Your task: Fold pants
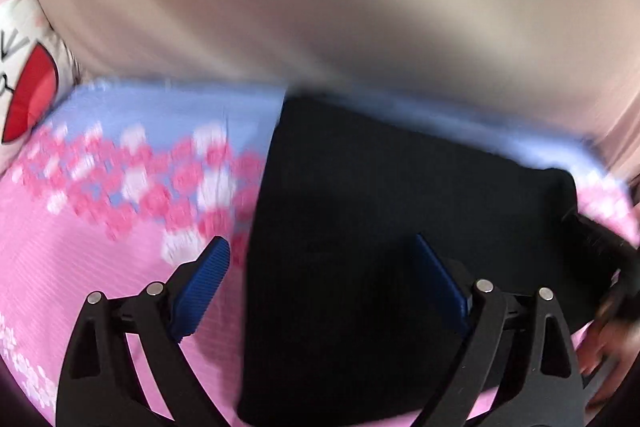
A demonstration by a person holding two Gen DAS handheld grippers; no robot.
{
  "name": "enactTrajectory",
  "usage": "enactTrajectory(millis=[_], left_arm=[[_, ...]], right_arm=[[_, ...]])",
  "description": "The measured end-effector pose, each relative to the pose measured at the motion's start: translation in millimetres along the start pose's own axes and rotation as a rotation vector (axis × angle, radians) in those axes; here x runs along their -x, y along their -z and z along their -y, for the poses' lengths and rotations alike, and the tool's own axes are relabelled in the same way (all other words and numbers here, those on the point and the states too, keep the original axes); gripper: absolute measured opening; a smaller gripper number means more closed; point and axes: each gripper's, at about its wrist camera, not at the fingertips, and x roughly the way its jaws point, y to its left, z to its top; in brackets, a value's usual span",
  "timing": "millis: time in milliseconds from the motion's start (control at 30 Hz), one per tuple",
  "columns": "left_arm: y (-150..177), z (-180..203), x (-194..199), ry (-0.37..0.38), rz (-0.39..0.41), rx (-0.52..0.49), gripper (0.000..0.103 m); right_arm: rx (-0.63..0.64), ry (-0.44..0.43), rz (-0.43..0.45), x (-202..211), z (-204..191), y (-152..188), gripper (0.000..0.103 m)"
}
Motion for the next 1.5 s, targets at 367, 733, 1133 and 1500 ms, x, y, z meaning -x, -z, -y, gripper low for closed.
enactTrajectory(millis=[367, 733, 1133, 1500], left_arm=[[27.8, -26.2, 60.5, 0.059, 0.092, 0.000, 0.092], [56.2, -51.3, 46.4, 0.006, 0.009, 0.008, 0.093], [47.4, -55.7, 82.3, -0.093, 0.072, 0.033, 0.092], [80.5, -59.3, 113.0, -0.210, 0.157, -0.019, 0.092]], right_arm=[[0.074, -0.061, -0.062, 77.4, -1.0, 54.3, 0.000], [-0.054, -0.111, -0.073, 104.8, 28.7, 72.3, 0.000], [0.047, 0.053, -0.051, 87.6, -9.5, 81.5, 0.000], [0.002, 0.124, 0.061, 138.5, 6.1, 114.1, 0.009]])
